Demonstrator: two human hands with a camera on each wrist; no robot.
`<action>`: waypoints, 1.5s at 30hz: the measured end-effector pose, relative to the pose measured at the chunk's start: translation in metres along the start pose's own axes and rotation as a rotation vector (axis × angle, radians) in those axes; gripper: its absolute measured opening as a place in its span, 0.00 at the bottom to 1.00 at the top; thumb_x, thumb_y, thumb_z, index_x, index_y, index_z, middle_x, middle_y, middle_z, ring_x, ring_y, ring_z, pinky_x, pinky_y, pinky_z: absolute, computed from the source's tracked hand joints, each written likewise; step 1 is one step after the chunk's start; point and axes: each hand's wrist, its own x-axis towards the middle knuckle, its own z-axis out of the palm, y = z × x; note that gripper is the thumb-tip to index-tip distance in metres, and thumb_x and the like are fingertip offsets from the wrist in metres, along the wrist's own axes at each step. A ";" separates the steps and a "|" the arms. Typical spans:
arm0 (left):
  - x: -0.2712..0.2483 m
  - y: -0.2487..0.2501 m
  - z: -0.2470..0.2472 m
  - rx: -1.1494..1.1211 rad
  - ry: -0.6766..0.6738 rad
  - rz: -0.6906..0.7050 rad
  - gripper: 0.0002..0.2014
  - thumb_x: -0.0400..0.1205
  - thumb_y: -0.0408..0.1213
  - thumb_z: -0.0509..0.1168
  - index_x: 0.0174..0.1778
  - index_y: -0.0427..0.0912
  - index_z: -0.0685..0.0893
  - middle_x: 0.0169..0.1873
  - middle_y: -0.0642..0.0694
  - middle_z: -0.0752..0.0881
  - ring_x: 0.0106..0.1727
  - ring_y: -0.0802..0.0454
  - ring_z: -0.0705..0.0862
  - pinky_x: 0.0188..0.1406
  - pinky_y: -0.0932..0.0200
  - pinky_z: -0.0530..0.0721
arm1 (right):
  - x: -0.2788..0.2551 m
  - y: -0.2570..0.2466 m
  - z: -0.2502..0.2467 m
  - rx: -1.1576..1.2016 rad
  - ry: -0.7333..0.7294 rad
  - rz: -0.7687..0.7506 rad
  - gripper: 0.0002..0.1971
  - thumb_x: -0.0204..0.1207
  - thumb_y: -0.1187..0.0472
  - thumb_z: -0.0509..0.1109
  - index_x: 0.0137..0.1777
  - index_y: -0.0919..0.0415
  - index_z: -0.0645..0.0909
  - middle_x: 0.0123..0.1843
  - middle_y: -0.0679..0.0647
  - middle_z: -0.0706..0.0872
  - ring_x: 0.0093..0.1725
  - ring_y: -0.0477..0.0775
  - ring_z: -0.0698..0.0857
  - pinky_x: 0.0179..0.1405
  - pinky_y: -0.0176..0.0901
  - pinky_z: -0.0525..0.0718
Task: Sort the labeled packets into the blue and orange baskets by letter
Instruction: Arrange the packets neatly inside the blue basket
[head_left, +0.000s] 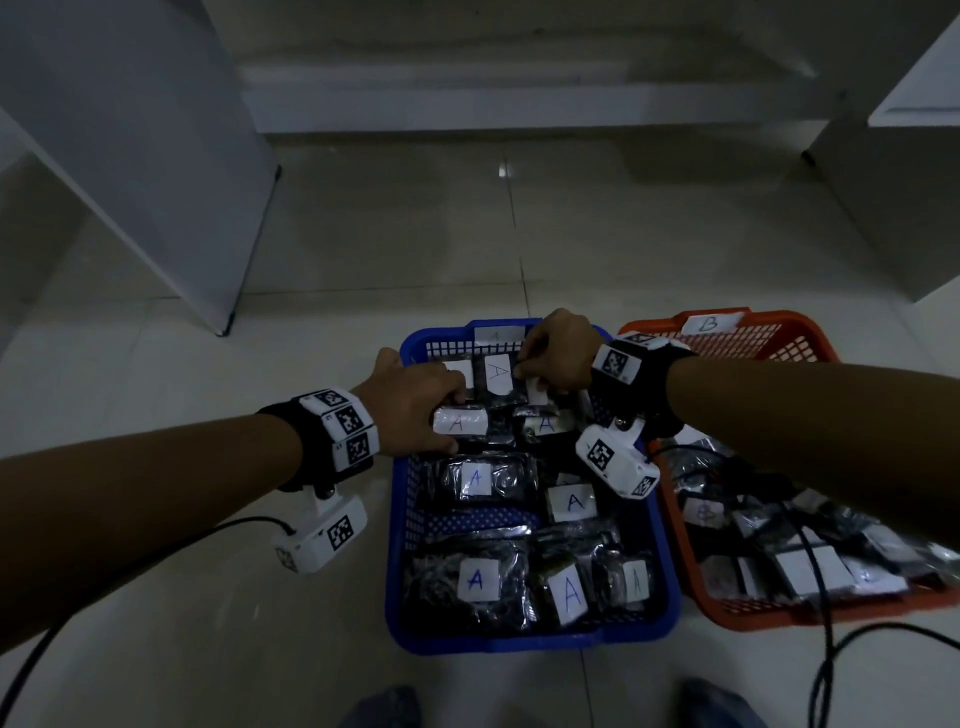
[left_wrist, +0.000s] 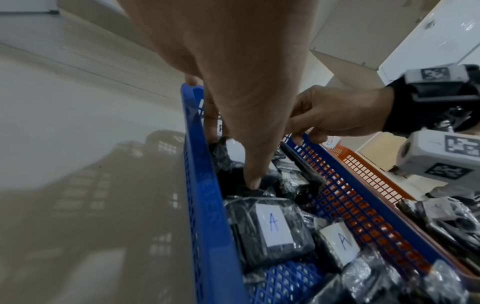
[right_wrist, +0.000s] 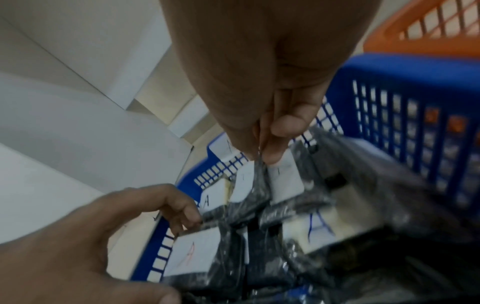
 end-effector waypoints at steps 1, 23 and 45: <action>0.000 0.000 -0.001 0.012 0.001 0.001 0.30 0.74 0.63 0.72 0.67 0.52 0.76 0.58 0.57 0.79 0.57 0.55 0.78 0.61 0.49 0.61 | -0.001 0.000 -0.004 -0.002 0.011 -0.012 0.04 0.74 0.64 0.80 0.43 0.66 0.89 0.35 0.57 0.91 0.27 0.49 0.89 0.27 0.40 0.88; 0.002 0.044 -0.015 -0.124 -0.220 0.317 0.09 0.82 0.45 0.68 0.53 0.46 0.85 0.40 0.54 0.88 0.38 0.60 0.85 0.38 0.60 0.86 | -0.058 0.018 -0.019 -0.404 -0.649 -0.040 0.06 0.72 0.59 0.81 0.43 0.60 0.89 0.35 0.50 0.92 0.33 0.46 0.90 0.43 0.47 0.89; 0.019 0.027 -0.032 -0.282 0.036 0.022 0.16 0.79 0.52 0.72 0.47 0.41 0.82 0.40 0.47 0.84 0.39 0.51 0.83 0.40 0.55 0.81 | -0.046 0.038 -0.028 -0.735 -0.293 -0.205 0.08 0.75 0.56 0.77 0.53 0.50 0.89 0.51 0.51 0.91 0.49 0.53 0.88 0.49 0.54 0.90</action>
